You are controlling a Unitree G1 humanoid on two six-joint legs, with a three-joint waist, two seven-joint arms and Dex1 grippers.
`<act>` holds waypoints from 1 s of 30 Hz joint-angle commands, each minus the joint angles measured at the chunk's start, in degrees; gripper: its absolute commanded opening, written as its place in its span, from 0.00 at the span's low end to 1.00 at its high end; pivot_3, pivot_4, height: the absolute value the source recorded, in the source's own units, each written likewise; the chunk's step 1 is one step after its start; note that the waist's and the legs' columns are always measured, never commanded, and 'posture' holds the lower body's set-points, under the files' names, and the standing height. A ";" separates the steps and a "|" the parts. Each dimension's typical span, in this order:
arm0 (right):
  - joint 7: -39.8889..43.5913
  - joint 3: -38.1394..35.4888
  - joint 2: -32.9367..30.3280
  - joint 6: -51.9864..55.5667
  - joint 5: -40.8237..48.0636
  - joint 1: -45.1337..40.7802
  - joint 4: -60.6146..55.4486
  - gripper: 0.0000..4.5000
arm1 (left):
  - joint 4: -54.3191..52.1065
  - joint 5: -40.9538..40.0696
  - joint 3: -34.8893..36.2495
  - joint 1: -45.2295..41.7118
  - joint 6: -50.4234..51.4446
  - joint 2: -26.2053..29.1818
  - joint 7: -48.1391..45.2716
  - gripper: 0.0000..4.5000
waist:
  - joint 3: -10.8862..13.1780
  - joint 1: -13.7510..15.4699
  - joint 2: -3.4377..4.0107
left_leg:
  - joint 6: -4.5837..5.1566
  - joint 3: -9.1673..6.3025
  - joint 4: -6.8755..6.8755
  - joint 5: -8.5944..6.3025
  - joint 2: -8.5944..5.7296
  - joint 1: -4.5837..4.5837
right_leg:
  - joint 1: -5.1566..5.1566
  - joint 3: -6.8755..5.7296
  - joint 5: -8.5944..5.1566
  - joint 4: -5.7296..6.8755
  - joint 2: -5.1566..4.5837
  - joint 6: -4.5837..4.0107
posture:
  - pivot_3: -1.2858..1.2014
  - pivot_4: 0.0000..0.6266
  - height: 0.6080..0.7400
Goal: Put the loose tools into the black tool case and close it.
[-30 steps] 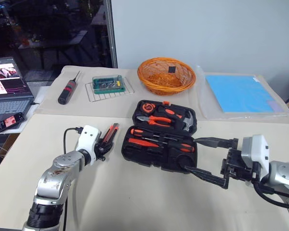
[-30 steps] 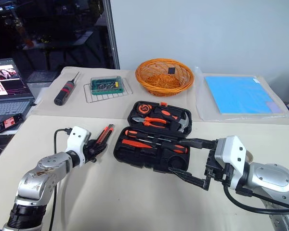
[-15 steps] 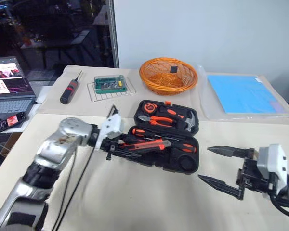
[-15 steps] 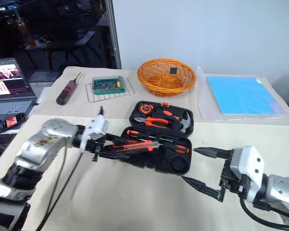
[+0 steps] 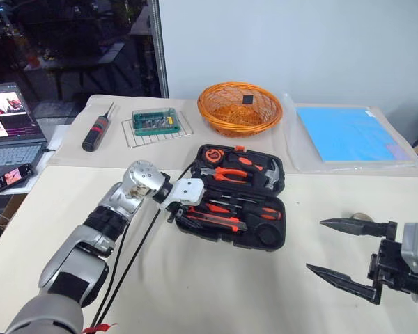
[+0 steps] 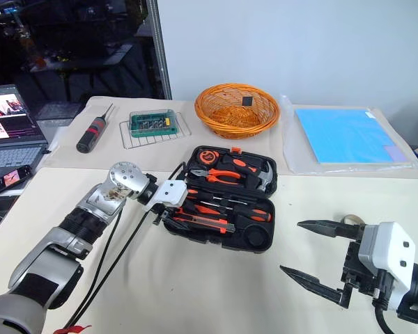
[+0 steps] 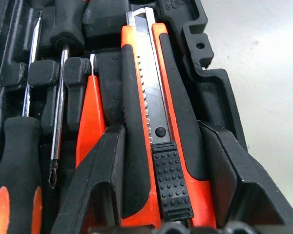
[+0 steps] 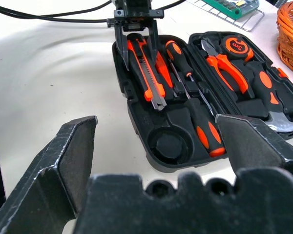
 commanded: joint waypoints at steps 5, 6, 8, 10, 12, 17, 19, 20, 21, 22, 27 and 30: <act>-1.34 -0.70 0.06 -0.15 1.10 -0.26 -1.45 1.00 | -2.87 1.31 -0.81 0.71 3.66 -1.19 -1.36 0.39 | 0.00 -0.02 0.00 | 0.05 -0.01 -0.01 -0.03 0.00 -0.01 | -0.01 -0.01 -0.04 0.01 0.02 0.03 | 0.52 0.24 1.00; -1.46 -0.39 0.01 -0.20 0.97 -0.34 -1.40 1.00 | -2.51 1.85 -0.60 0.66 3.25 -1.55 -0.34 0.50 | 0.00 0.00 0.00 | 0.08 -0.01 -0.01 -0.05 -0.01 -0.02 | -0.01 -0.01 -0.05 0.01 0.02 0.05 | 0.52 0.24 1.00; -1.53 -0.01 -0.15 -0.21 0.97 -0.54 -1.30 1.00 | -3.57 1.01 0.68 0.45 4.99 -1.83 0.29 0.65 | 0.00 0.00 0.00 | 0.12 0.00 0.00 -0.08 -0.03 -0.01 | 0.01 -0.01 -0.06 0.00 0.00 0.07 | 0.52 0.24 1.00; -1.57 0.13 -0.30 -0.18 1.08 -0.83 -1.11 1.00 | -6.86 -4.90 5.54 0.29 12.91 -2.44 1.18 0.81 | 0.00 0.03 0.00 | 0.15 -0.01 0.04 -0.10 -0.04 -0.04 | 0.03 -0.02 -0.06 -0.01 -0.01 0.09 | 0.52 0.24 1.00; -1.36 0.34 -0.13 -0.55 0.70 -0.85 -0.74 1.00 | -10.38 -11.91 10.71 -0.09 23.03 -1.43 0.70 0.85 | 0.01 -0.01 -0.01 | 0.17 -0.02 0.09 -0.11 -0.03 -0.13 | -0.02 -0.02 -0.06 -0.01 -0.01 0.11 | 0.52 0.24 1.00; -1.96 1.76 0.36 -0.85 0.37 -1.48 -0.49 1.00 | -17.04 -20.81 20.08 2.69 41.36 -0.90 9.41 0.66 | 0.01 -0.28 -0.01 | 0.15 -0.08 0.13 -0.09 -0.01 -0.20 | -0.12 -0.03 -0.12 0.11 0.01 0.18 | 0.52 0.24 1.00; -2.48 2.68 0.42 -0.79 0.21 -2.06 -0.51 1.00 | -21.94 -20.51 20.91 7.51 42.15 -0.49 13.28 0.52 | 0.00 -0.38 0.00 | 0.13 -0.07 0.12 -0.08 -0.03 -0.10 | -0.06 -0.01 -0.15 0.14 0.01 0.21 | 0.52 0.24 1.00; -2.75 3.06 0.40 -0.66 0.19 -2.38 -0.54 1.00 | -24.41 -20.39 20.75 9.73 42.69 -0.23 14.59 0.45 | -0.01 -0.50 0.01 | 0.13 -0.07 0.11 -0.09 -0.03 0.03 | 0.05 0.02 -0.15 0.13 0.01 0.21 | 0.52 0.24 1.00; -2.98 3.38 0.30 -0.48 0.20 -2.73 -0.50 1.00 | -26.68 -20.46 20.45 11.70 43.29 -0.03 15.60 0.38 | -0.01 -0.54 0.01 | 0.12 -0.05 0.09 -0.10 -0.04 0.17 | 0.14 0.08 -0.14 0.13 0.00 0.19 | 0.52 0.24 1.00; -3.31 3.66 0.13 -0.17 0.31 -3.05 -0.39 1.00 | -28.55 -20.34 19.81 13.37 43.63 0.23 16.35 0.28 | 0.01 -0.58 0.00 | 0.11 -0.05 0.08 -0.10 -0.04 0.17 | 0.13 0.10 -0.14 0.15 -0.01 0.19 | 0.52 0.24 1.00; -4.08 4.47 -0.34 0.32 0.28 -3.48 -0.35 1.00 | -26.82 -9.32 9.43 17.71 40.03 1.39 23.15 0.01 | 0.02 0.28 -0.03 | -0.02 -0.07 0.10 -0.03 -0.03 0.18 | 0.13 0.10 -0.07 0.16 -0.04 0.09 | 0.52 0.24 1.00; -4.42 3.91 -0.36 0.90 0.69 -2.55 -1.29 1.00 | -23.64 -3.84 3.89 18.79 38.13 1.75 25.82 0.01 | -0.15 0.45 0.02 | -0.06 -0.07 0.09 0.00 -0.02 0.24 | 0.18 0.12 -0.29 0.13 -0.03 -0.06 | 0.52 0.24 1.00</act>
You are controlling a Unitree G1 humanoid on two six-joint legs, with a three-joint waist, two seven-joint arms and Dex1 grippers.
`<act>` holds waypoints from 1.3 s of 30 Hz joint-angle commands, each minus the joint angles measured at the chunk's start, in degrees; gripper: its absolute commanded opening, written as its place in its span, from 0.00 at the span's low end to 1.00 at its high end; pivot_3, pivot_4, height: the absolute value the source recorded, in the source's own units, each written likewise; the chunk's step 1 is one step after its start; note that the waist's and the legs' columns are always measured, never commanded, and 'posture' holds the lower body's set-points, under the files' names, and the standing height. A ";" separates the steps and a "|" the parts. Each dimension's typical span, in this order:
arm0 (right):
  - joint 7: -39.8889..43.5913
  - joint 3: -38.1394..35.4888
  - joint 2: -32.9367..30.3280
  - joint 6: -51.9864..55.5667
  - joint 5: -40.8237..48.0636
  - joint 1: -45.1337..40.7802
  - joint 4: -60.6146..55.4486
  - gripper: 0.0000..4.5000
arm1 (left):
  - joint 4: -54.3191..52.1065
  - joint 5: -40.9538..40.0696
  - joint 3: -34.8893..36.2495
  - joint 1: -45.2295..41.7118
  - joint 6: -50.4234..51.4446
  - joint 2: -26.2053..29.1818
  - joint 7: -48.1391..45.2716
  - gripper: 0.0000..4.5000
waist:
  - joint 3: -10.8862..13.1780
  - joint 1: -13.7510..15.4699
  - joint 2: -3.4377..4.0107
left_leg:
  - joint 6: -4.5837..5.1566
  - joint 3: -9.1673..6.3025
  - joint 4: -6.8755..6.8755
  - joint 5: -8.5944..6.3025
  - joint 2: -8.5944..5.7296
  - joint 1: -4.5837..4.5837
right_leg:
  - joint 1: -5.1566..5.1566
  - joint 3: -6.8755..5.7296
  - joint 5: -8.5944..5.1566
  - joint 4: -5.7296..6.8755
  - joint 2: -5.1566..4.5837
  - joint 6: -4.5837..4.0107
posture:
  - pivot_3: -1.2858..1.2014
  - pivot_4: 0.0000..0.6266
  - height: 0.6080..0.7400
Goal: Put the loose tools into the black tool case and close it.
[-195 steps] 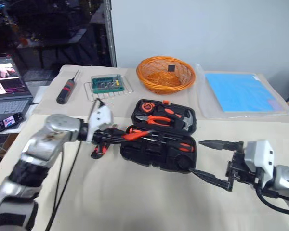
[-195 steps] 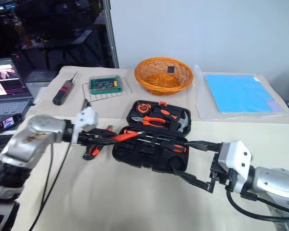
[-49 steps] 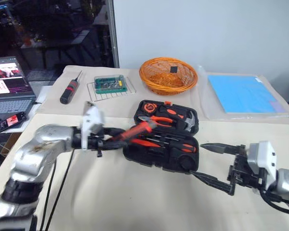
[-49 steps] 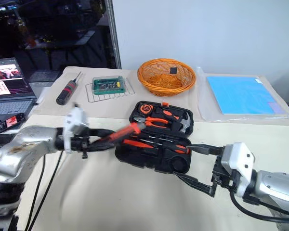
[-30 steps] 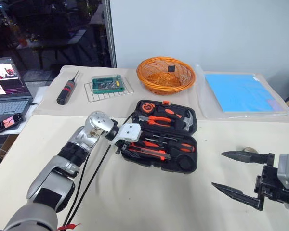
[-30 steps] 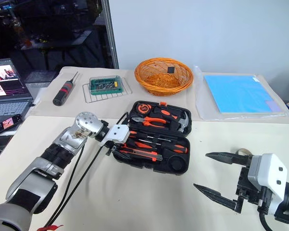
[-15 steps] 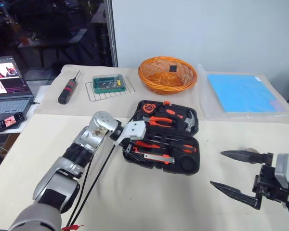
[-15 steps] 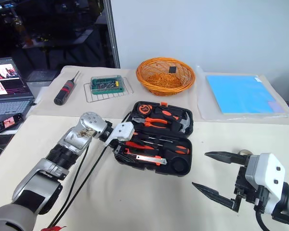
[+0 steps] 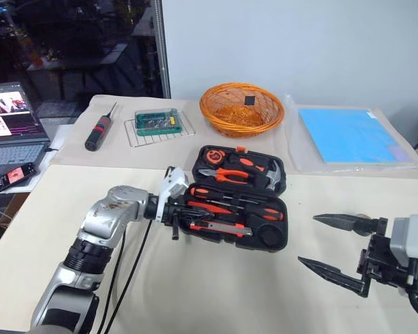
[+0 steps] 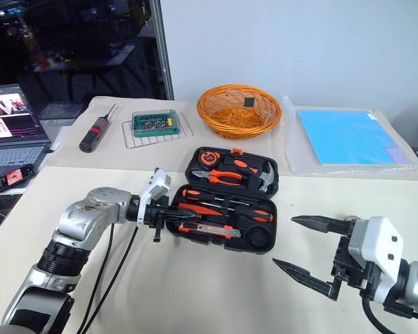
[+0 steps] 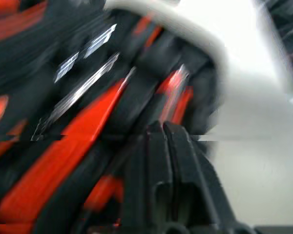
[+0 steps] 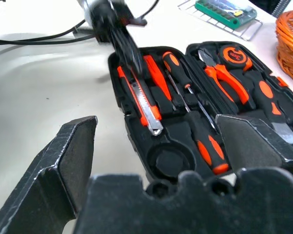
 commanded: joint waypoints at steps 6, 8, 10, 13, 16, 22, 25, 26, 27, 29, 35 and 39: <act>-3.11 -6.40 1.64 3.70 3.16 5.60 -4.00 1.00 | -2.20 4.21 -5.16 4.76 -3.18 -1.73 4.92 0.01 | -0.72 0.02 0.49 | -0.31 0.03 -0.16 -0.19 0.04 0.41 | 0.09 0.23 -0.15 -0.09 -0.13 0.09 | 0.52 0.24 1.00; -6.92 -7.98 3.91 5.03 3.14 7.41 -5.09 1.00 | -4.58 -0.60 0.10 5.20 -5.72 -4.87 5.74 0.01 | -0.77 0.07 0.57 | -0.39 0.01 -0.17 -0.24 0.06 0.40 | 0.09 0.32 -0.16 -0.11 -0.20 0.10 | 0.52 0.24 1.00; -10.01 -9.57 6.30 5.62 0.51 9.72 -5.51 1.00 | -8.82 -5.30 4.10 5.51 -5.73 -7.12 5.66 0.01 | -0.74 0.18 0.53 | -0.41 -0.03 -0.15 -0.23 0.07 0.25 | 0.04 0.33 -0.15 -0.08 -0.41 0.10 | 0.52 0.24 1.00; -15.47 -11.02 7.48 9.15 -2.13 11.94 -5.38 1.00 | -13.92 -11.15 7.26 4.86 -1.76 -6.92 4.80 0.06 | -0.63 0.03 0.37 | -0.23 -0.02 -0.11 -0.05 0.03 -0.12 | -0.17 0.32 0.15 0.00 -0.39 0.07 | 0.52 0.24 1.00; -20.94 -8.42 0.48 19.31 -7.29 10.98 -3.48 1.00 | -16.96 -16.54 9.00 2.68 2.00 -4.55 2.05 0.26 | -0.61 -0.66 0.42 | -0.16 0.06 -0.14 -0.01 0.04 -0.08 | -0.18 0.23 0.08 -0.01 -0.05 -0.28 | 0.52 0.24 1.00; -24.10 2.60 -10.38 28.56 -11.18 -1.94 11.42 0.94 | -19.16 -18.86 6.52 -0.57 3.96 -3.24 1.21 0.64 | -0.44 -1.37 0.21 | -0.05 0.20 -0.09 0.05 0.02 0.07 | -0.05 0.24 -0.08 -0.01 0.04 0.05 | 0.52 0.24 1.00; -24.87 7.99 -14.01 29.59 -14.68 -8.94 19.17 0.76 | -18.88 -17.50 4.96 -0.70 2.26 -3.86 2.08 0.65 | -0.41 -1.38 0.25 | 0.01 0.18 -0.11 0.10 -0.03 -0.01 | -0.11 0.25 -0.08 -0.03 0.07 0.06 | 0.52 0.24 1.00; -24.61 9.53 -15.05 29.36 -15.73 -10.53 21.07 0.69 | -18.90 -17.35 4.72 -0.62 2.03 -4.07 2.44 0.65 | -0.40 -1.28 0.26 | 0.02 0.18 -0.13 0.10 -0.05 -0.08 | -0.17 0.26 -0.10 -0.03 0.07 0.05 | 0.52 0.24 1.00; -24.42 11.49 -15.92 29.49 -16.58 -12.77 23.52 0.61 | -18.94 -17.22 4.53 -0.45 1.73 -4.23 2.82 0.65 | -0.40 -1.24 0.26 | 0.05 0.17 -0.17 0.12 -0.06 -0.11 | -0.18 0.25 -0.12 -0.04 0.10 -0.02 | 0.52 0.24 1.00; -23.78 15.52 -17.06 29.07 -18.24 -17.13 28.37 0.61 | -19.27 -17.05 4.21 -0.05 1.39 -4.63 3.63 0.65 | -0.40 -1.22 0.25 | 0.14 0.17 -0.19 0.05 -0.06 -0.16 | -0.21 0.24 -0.02 -0.03 0.13 -0.23 | 0.52 0.24 1.00; -19.99 27.29 -17.52 26.64 -22.88 -30.04 40.90 0.61 | -20.32 -16.73 4.02 1.05 0.70 -4.68 4.79 0.65 | -0.37 -1.39 0.28 | 0.33 0.19 -0.16 -0.09 -0.15 -0.26 | -0.19 0.23 0.05 -0.22 0.10 0.18 | 0.52 0.24 1.00; -16.22 31.88 -17.59 25.87 -24.61 -34.30 45.39 0.47 | -20.48 -17.04 4.26 1.52 0.15 -3.99 4.66 0.65 | -0.34 -1.56 0.31 | 0.40 0.18 -0.16 -0.13 -0.20 -0.29 | -0.14 0.22 0.10 -0.38 0.06 0.22 | 0.52 0.24 1.00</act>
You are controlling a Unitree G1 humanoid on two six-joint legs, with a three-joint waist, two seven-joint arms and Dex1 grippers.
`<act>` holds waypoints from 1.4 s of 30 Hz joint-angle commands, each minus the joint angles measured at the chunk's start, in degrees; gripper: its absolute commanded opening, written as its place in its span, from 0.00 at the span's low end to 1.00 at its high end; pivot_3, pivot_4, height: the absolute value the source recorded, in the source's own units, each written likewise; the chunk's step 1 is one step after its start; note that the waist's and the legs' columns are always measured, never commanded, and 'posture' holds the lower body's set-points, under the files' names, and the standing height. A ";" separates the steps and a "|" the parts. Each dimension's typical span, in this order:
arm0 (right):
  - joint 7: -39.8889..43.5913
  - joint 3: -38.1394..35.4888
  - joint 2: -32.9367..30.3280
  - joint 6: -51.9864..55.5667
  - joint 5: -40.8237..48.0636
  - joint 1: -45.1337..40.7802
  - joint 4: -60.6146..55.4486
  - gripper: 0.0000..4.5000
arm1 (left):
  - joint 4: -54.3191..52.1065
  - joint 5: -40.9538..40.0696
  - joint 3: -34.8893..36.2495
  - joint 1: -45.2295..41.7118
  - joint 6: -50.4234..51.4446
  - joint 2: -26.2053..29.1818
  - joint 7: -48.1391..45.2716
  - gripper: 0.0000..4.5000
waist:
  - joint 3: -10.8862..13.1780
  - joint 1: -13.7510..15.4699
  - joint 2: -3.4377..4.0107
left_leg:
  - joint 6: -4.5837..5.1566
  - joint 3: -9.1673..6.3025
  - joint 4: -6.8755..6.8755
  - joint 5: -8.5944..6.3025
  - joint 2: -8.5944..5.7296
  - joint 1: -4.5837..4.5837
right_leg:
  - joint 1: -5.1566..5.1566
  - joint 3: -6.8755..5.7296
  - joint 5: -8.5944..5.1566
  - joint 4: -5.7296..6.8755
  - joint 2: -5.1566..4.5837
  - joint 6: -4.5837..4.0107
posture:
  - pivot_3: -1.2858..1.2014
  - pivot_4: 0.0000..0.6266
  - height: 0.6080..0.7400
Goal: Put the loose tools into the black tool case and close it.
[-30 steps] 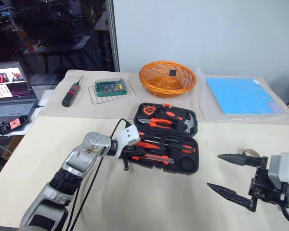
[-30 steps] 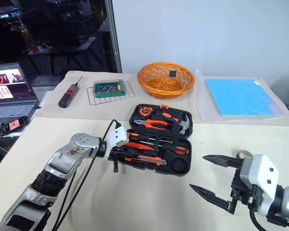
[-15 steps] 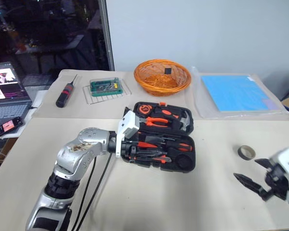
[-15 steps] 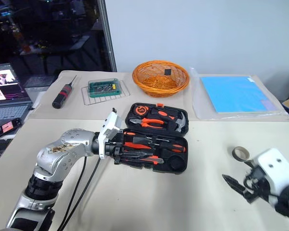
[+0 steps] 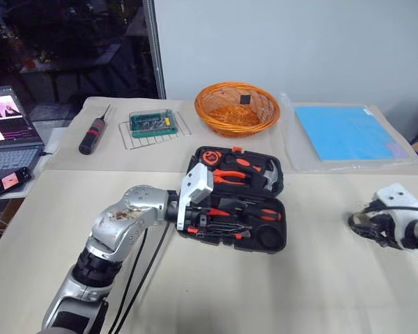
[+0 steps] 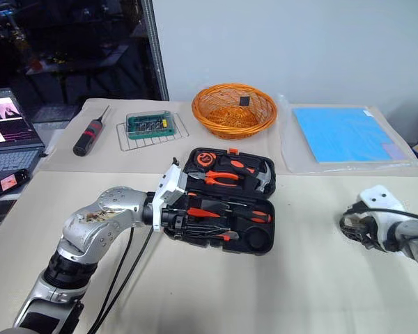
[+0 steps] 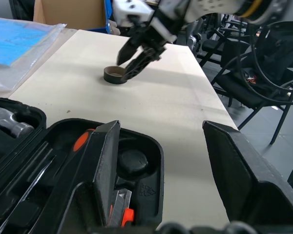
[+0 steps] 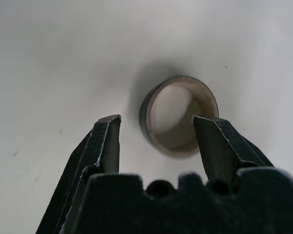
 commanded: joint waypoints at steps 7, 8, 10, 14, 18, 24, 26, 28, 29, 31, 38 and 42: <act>5.46 0.18 -1.11 -5.25 -2.86 -2.42 2.11 0.02 | -1.91 -0.96 1.28 1.68 -2.59 1.42 -0.07 0.65 | 0.01 0.00 0.05 | 0.00 0.01 0.00 -0.01 -0.02 0.00 | 0.00 0.02 0.09 -0.02 -0.01 0.15 | 0.52 0.24 1.00; 6.89 -1.72 -1.88 -5.57 -1.93 -1.18 -0.64 0.02 | -2.05 -1.15 1.72 2.38 -2.98 1.65 -0.19 0.65 | 0.00 -0.02 0.06 | 0.00 0.01 0.00 0.00 -0.02 0.00 | -0.01 0.02 0.10 -0.02 -0.01 0.15 | 0.52 0.24 1.00; 10.30 -5.68 -2.54 -5.12 1.39 0.65 -7.90 0.02 | -2.33 -1.96 2.81 3.74 -3.38 2.18 -0.72 0.65 | 0.03 0.04 0.13 | -0.01 0.00 -0.01 0.00 -0.01 -0.03 | -0.03 0.01 0.10 -0.01 -0.01 0.16 | 0.52 0.24 1.00; 14.55 -7.22 -4.00 2.20 9.38 0.65 -25.26 0.02 | -3.30 -3.32 5.22 7.33 -3.74 5.17 -2.53 0.65 | 0.11 -0.53 0.28 | -0.03 -0.01 0.00 0.00 0.02 -0.04 | -0.05 0.02 0.11 0.01 0.00 0.15 | 0.52 0.24 1.00; 13.33 4.61 -2.64 10.50 15.62 -10.01 -39.83 0.02 | -3.80 -3.18 7.57 11.49 -5.05 9.53 -4.08 0.65 | 0.17 -0.86 0.19 | -0.27 -0.07 -0.03 -0.01 0.31 0.17 | -0.01 0.01 0.10 0.01 0.16 0.04 | 0.52 0.24 1.00; 9.62 22.92 2.08 15.28 10.72 -21.29 -40.88 0.02 | -0.80 1.05 6.18 12.22 -9.60 10.71 -3.99 0.65 | 0.23 0.19 0.10 | -0.73 -0.24 0.03 -0.12 0.12 0.04 | -0.12 -0.26 0.21 -0.29 -0.07 -0.41 | 0.52 0.24 1.00; 10.15 27.31 0.56 13.81 7.50 -22.41 -39.32 0.02 | -0.83 1.11 5.86 11.58 -9.52 10.38 -3.71 0.65 | 0.23 0.26 0.10 | -0.54 -0.22 0.08 -0.08 0.08 -0.10 | -0.18 -0.27 0.32 -0.40 -0.09 -0.35 | 0.52 0.24 1.00; 11.05 29.03 0.09 13.33 6.58 -22.86 -37.98 0.02 | -1.39 0.94 5.97 11.55 -9.26 10.47 -3.40 0.65 | 0.22 0.26 0.09 | -0.48 -0.18 0.13 0.22 0.03 -0.23 | -0.19 -0.25 0.40 -0.40 -0.10 -0.21 | 0.52 0.24 1.00; 11.58 29.65 -0.05 13.06 6.20 -22.93 -37.49 0.02 | -1.61 0.90 6.05 11.60 -9.13 10.54 -3.19 0.65 | 0.22 0.24 0.09 | -0.55 -0.16 0.12 0.26 0.02 -0.25 | -0.17 -0.24 0.44 -0.41 -0.10 -0.14 | 0.52 0.24 1.00; 12.57 31.05 -0.30 12.21 5.04 -22.94 -36.40 0.02 | -1.85 0.87 6.06 11.51 -8.85 10.53 -2.64 0.65 | 0.22 0.16 0.09 | -0.58 -0.14 0.08 0.27 0.03 -0.26 | -0.17 -0.25 0.53 -0.39 -0.09 0.01 | 0.52 0.24 1.00; 18.01 35.23 0.33 8.07 1.76 -24.86 -30.92 0.16 | -2.84 0.30 6.52 11.59 -7.60 10.32 -0.15 0.65 | 0.22 0.00 0.08 | -0.63 -0.17 0.01 0.23 0.11 -0.26 | -0.15 -0.38 0.50 -0.39 -0.02 -0.04 | 0.52 0.24 1.00; 20.68 33.46 0.96 6.74 2.72 -25.46 -30.49 0.44 | -2.49 0.21 7.06 12.42 -7.75 10.42 0.64 0.65 | 0.22 0.15 0.08 | -0.44 -0.18 0.06 0.13 0.08 -0.25 | -0.12 -0.37 0.50 -0.40 -0.03 -0.02 | 0.52 0.24 1.00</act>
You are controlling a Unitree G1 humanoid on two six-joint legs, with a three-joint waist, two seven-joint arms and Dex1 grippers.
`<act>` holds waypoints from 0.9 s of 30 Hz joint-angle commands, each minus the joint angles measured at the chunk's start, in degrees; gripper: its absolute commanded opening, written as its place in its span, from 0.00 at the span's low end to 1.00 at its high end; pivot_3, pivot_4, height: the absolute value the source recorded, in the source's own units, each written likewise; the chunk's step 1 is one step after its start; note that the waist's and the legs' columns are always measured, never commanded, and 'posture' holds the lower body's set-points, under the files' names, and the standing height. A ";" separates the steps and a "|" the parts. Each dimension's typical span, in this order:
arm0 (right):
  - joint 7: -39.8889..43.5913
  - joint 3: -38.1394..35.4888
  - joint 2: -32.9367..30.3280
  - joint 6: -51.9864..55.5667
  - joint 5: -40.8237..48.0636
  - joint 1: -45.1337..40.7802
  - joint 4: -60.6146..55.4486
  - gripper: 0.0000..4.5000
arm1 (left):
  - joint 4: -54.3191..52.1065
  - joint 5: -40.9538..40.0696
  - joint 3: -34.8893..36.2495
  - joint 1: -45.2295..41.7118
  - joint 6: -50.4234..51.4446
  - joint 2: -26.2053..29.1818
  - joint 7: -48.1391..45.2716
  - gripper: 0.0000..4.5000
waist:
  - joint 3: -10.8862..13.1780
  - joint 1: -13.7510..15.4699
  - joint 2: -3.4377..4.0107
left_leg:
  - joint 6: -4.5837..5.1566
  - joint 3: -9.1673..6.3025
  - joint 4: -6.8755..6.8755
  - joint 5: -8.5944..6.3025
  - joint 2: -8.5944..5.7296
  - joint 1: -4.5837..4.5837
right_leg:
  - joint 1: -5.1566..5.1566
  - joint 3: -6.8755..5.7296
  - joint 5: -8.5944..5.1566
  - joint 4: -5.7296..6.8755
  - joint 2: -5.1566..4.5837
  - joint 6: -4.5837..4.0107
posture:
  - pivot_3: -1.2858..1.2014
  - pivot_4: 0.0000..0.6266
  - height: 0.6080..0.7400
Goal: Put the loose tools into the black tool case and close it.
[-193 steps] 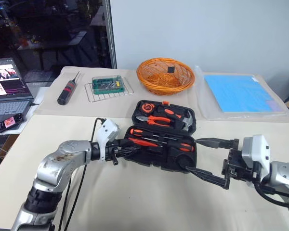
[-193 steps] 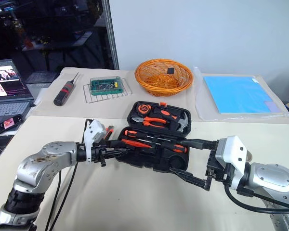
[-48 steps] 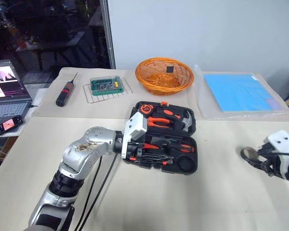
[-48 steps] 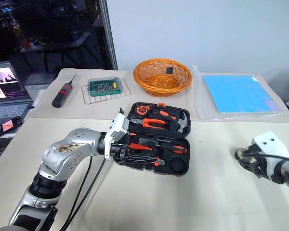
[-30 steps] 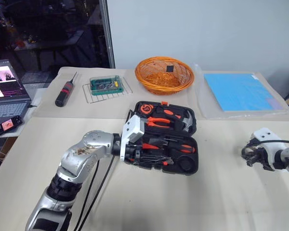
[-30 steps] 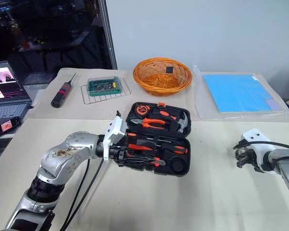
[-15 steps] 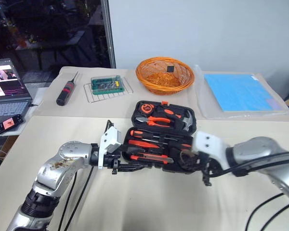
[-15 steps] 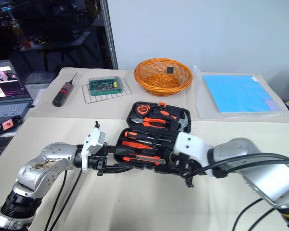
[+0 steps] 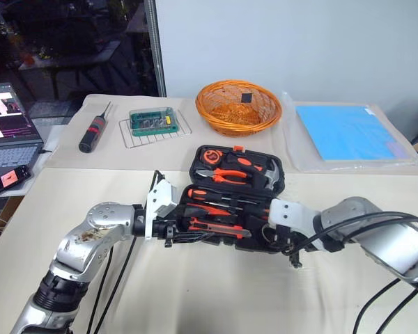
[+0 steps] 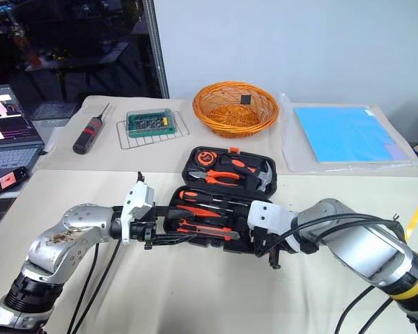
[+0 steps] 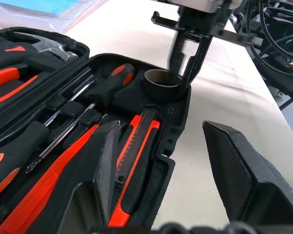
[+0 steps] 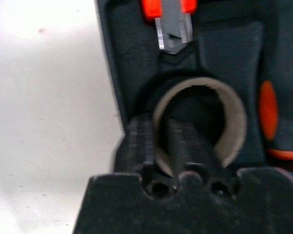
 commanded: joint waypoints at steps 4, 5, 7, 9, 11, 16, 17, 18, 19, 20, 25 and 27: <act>6.00 -7.80 -0.95 -2.23 5.06 2.46 -1.91 0.59 | 0.44 -1.70 2.21 -0.77 1.68 -1.63 3.57 0.65 | 0.00 0.13 0.00 | -0.17 -0.02 -0.06 0.09 0.01 0.00 | -0.03 -0.02 -0.01 0.03 0.02 0.01 | 0.52 0.24 1.00; 6.56 -9.86 -0.99 -2.54 6.22 3.44 -2.15 0.59 | 0.89 -1.90 2.37 -1.24 2.25 -1.95 4.08 0.65 | 0.00 0.16 0.00 | -0.17 -0.03 -0.06 0.09 0.01 -0.01 | -0.02 -0.05 -0.02 0.02 0.02 0.01 | 0.52 0.24 1.00; 6.28 -13.91 -0.34 -3.11 7.87 5.46 -2.51 0.59 | 2.53 -2.54 3.09 -2.67 4.42 -2.54 5.64 0.65 | 0.00 0.10 0.00 | -0.16 -0.02 -0.05 0.09 0.01 -0.02 | 0.02 -0.04 -0.02 0.02 0.02 0.03 | 0.52 0.24 1.00; 5.10 -18.30 1.18 -3.02 9.87 7.28 -2.90 0.59 | 4.34 -2.85 3.77 -4.28 6.08 -3.27 7.08 0.65 | 0.01 0.23 -0.01 | -0.14 -0.02 -0.03 0.08 0.00 -0.02 | 0.04 -0.04 -0.01 0.02 0.02 0.05 | 0.52 0.24 1.00; 3.59 -23.44 3.19 -1.46 12.88 8.99 -3.36 0.59 | 6.85 -2.47 4.78 -6.93 7.53 -5.09 10.37 0.65 | 0.01 0.22 -0.02 | 0.01 -0.02 0.02 0.00 0.00 -0.01 | 0.07 -0.03 0.01 0.02 0.02 0.07 | 0.52 0.24 1.00; -9.58 -33.99 12.83 3.59 14.75 10.30 -2.04 0.59 | 17.00 0.49 6.79 -16.91 13.34 -11.15 21.90 0.65 | 0.04 0.71 -0.10 | 0.10 -0.15 0.10 0.01 0.01 0.05 | 0.17 -0.04 0.11 0.08 0.09 0.03 | 0.52 0.24 1.00; -14.23 -35.81 16.00 5.18 13.47 9.36 -0.65 0.59 | 19.80 2.04 6.51 -19.61 14.93 -12.24 24.84 0.65 | 0.04 0.79 -0.09 | 0.06 -0.12 0.10 0.11 0.00 0.03 | 0.12 -0.02 0.26 0.07 0.12 0.01 | 0.52 0.24 1.00; -18.58 -36.92 18.56 6.33 11.73 8.49 0.57 0.59 | 22.82 2.66 6.86 -22.10 16.12 -13.64 27.11 0.65 | 0.04 0.87 -0.11 | 0.05 -0.11 0.09 0.15 -0.01 0.02 | 0.12 0.00 0.32 0.05 0.12 0.02 | 0.52 0.24 1.00; -23.21 -38.56 21.67 8.29 10.35 7.33 2.21 0.59 | 26.37 3.03 7.22 -24.78 17.52 -14.84 28.79 0.65 | 0.03 0.91 -0.13 | 0.03 -0.09 0.10 0.18 -0.01 0.08 | 0.17 0.02 0.35 0.10 0.14 0.00 | 0.52 0.24 1.00; -27.58 -40.23 25.11 11.11 9.29 5.83 3.91 0.59 | 29.85 3.39 7.65 -27.21 18.79 -15.63 29.99 0.65 | 0.04 0.93 -0.13 | 0.02 -0.07 0.12 0.20 -0.02 0.07 | 0.17 0.01 0.38 0.10 0.19 -0.02 | 0.52 0.24 1.00; -39.17 -38.47 29.52 16.42 2.09 0.67 10.64 0.59 | 45.10 5.91 8.11 -36.51 17.19 -18.62 31.84 0.65 | 0.03 0.70 -0.11 | -0.13 0.02 0.00 0.50 -0.15 0.02 | -0.03 0.12 0.52 0.15 0.25 0.01 | 0.52 0.24 1.00; -40.10 -38.05 30.70 17.49 1.57 -1.89 14.65 0.59 | 50.01 6.27 9.24 -39.43 16.37 -19.64 32.34 0.65 | 0.03 0.30 -0.12 | -0.34 0.06 -0.09 0.64 -0.21 -0.02 | -0.09 0.13 0.52 0.12 0.25 0.01 | 0.52 0.24 1.00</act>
